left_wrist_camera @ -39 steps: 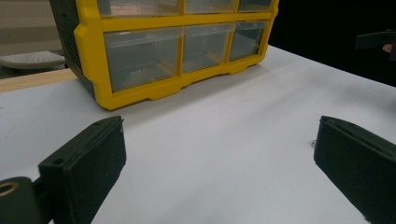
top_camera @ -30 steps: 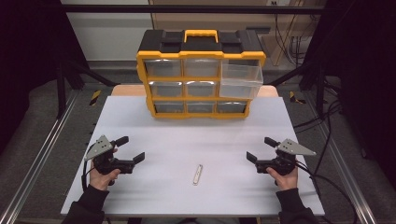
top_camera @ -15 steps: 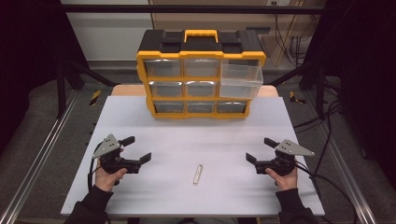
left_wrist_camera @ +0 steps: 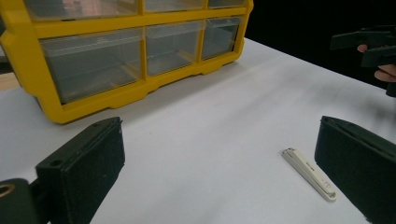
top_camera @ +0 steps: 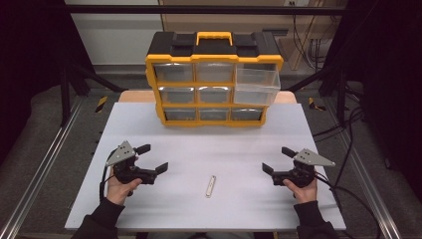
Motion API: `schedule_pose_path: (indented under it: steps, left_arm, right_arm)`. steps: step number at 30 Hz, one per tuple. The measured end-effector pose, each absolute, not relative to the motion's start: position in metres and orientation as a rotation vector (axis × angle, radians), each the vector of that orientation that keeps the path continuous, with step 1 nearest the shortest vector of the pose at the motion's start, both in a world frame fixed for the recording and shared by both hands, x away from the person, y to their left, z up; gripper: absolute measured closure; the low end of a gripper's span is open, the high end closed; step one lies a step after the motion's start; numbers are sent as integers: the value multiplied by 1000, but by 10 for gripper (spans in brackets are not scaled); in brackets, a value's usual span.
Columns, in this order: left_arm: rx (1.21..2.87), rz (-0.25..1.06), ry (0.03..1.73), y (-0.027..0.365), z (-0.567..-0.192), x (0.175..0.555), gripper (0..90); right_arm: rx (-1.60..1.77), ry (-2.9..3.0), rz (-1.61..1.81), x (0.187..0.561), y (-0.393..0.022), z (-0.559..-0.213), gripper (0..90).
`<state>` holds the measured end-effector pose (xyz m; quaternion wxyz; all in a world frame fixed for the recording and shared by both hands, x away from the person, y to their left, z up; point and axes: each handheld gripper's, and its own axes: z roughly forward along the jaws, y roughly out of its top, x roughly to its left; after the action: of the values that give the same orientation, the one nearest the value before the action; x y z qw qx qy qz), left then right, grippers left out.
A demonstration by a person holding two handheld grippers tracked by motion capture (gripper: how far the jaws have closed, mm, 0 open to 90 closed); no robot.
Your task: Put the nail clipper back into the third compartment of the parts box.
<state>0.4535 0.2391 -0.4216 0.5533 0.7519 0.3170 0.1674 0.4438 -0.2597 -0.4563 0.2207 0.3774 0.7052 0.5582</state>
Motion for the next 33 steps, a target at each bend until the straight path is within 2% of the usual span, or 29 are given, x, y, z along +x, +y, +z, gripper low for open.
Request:
schedule_pose_path:
  steps: [21, 33]
  left_arm:
    - [1849, 377, 694, 184, -405, 457, 19]
    - [1892, 341, 676, 150, -409, 459, 25]
  right_arm:
    - [1045, 1951, 1532, 444, -260, -456, 8]
    - [1044, 1958, 1529, 444, -259, -457, 8]
